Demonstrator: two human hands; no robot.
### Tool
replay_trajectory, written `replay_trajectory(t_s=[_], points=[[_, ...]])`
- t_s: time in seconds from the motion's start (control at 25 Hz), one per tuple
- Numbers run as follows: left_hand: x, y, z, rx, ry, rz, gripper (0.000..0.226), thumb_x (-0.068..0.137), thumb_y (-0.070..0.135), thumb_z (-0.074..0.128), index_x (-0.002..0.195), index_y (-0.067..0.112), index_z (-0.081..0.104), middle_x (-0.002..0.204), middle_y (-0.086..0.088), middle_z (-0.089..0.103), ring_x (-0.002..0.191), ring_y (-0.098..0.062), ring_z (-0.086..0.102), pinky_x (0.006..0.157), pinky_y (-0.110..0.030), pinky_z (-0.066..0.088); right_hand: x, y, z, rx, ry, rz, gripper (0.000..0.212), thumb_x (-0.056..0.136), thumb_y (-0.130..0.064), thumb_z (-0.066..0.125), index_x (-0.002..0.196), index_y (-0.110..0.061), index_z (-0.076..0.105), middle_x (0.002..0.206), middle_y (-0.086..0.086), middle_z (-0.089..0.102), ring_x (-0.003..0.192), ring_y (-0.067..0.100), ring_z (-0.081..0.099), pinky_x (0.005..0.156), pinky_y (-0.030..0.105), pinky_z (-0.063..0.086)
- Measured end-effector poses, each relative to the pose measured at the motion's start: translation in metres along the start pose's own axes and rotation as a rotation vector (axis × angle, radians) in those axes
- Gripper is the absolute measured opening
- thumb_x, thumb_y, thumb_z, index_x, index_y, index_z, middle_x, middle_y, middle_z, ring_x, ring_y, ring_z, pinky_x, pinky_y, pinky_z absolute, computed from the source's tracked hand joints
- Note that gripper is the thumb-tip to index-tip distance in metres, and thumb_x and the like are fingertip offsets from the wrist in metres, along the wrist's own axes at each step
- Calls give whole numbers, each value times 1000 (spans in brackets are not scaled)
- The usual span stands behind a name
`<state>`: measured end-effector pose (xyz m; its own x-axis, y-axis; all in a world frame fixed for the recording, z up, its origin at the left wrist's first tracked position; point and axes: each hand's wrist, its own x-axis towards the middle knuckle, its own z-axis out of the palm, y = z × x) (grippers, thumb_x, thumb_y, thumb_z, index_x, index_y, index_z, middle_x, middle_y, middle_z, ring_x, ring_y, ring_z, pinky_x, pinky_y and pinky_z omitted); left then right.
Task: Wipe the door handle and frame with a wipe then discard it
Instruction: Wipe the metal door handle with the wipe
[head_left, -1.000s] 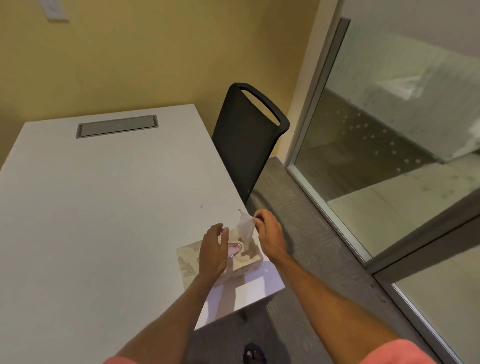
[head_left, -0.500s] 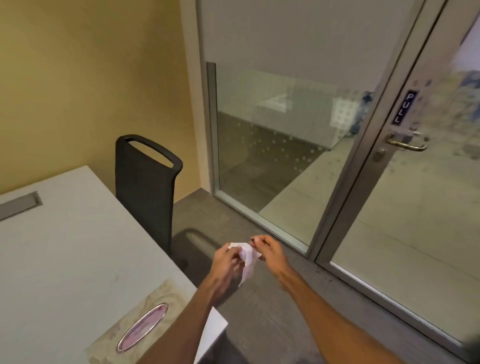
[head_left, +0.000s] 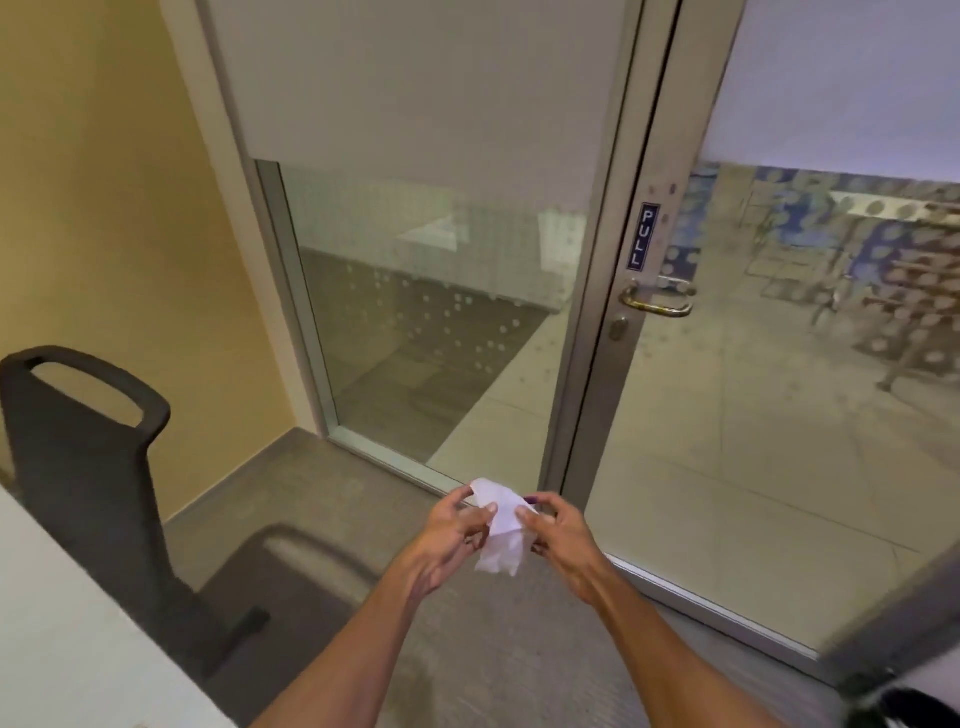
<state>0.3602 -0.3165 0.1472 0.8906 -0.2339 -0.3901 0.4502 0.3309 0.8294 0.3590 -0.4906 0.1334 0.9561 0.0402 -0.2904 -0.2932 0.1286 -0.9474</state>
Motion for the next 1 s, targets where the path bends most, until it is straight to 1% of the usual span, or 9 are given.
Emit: replay_trajectory(t_s=[0.12, 0.28, 0.36, 0.44, 0.52, 0.68, 0.8, 0.88, 1.0], points=[[32, 0, 25, 76, 107, 29, 45, 89, 0, 69, 131, 6, 51, 78, -6, 66, 64, -13, 65, 66, -28, 57, 12, -13, -31, 8, 110, -62, 20, 89, -6, 67, 106, -12, 61, 82, 9, 74, 67, 21, 67, 63, 32, 53], [73, 8, 45, 107, 113, 87, 45, 91, 1, 68, 130, 13, 50, 69, -1, 64, 63, -11, 67, 67, -31, 58, 31, -28, -57, 3, 208, -148, 17, 89, -5, 66, 99, -19, 63, 77, 13, 73, 61, 18, 65, 53, 26, 52], [88, 14, 53, 172, 0, 99, 58, 82, -4, 76, 128, 21, 50, 80, 0, 69, 68, -13, 70, 68, -34, 59, 45, -32, -65, 21, 249, -151, 13, 91, -4, 64, 96, -15, 67, 84, 18, 73, 69, 24, 66, 58, 32, 56], [108, 21, 59, 314, -60, 123, 68, 69, -14, 81, 122, 19, 55, 103, -14, 66, 78, -20, 73, 71, -36, 60, 64, -37, -74, 8, 298, -135, 11, 91, -3, 63, 93, -11, 70, 95, 20, 73, 81, 27, 67, 73, 47, 58], [130, 31, 63, 417, -71, 174, 55, 66, -19, 81, 109, 10, 62, 108, -16, 63, 75, -17, 73, 66, -30, 59, 84, -42, -83, 10, 293, -105, 10, 90, -1, 64, 96, -7, 71, 99, 20, 72, 89, 30, 66, 84, 53, 55], [187, 54, 65, 703, -114, 273, 30, 68, -4, 87, 93, 5, 74, 111, -12, 64, 94, -23, 66, 80, -26, 54, 124, -58, -96, -129, 225, -109, 39, 73, 9, 77, 110, -1, 68, 99, 11, 72, 86, 21, 68, 77, 31, 59], [231, 74, 67, 917, -175, 354, 16, 75, 2, 83, 89, -1, 75, 118, -6, 56, 103, -20, 60, 89, -22, 43, 158, -74, -98, -492, 290, -191, 17, 75, -4, 79, 90, -11, 76, 83, 4, 71, 73, 13, 61, 68, 28, 50], [256, 89, 70, 903, -242, 371, 8, 81, 3, 78, 85, 4, 72, 109, -10, 64, 98, -18, 60, 89, -27, 45, 178, -84, -100, -586, 368, -219, 8, 78, -17, 78, 77, -23, 74, 79, -5, 64, 71, 6, 54, 64, 22, 42], [287, 108, 74, 814, -354, 316, 8, 91, 6, 69, 86, 10, 65, 78, -5, 68, 75, -13, 59, 71, -23, 45, 203, -95, -101, -352, 459, -140, 9, 86, -18, 72, 93, -12, 69, 104, 6, 64, 90, 16, 59, 68, 19, 46]])
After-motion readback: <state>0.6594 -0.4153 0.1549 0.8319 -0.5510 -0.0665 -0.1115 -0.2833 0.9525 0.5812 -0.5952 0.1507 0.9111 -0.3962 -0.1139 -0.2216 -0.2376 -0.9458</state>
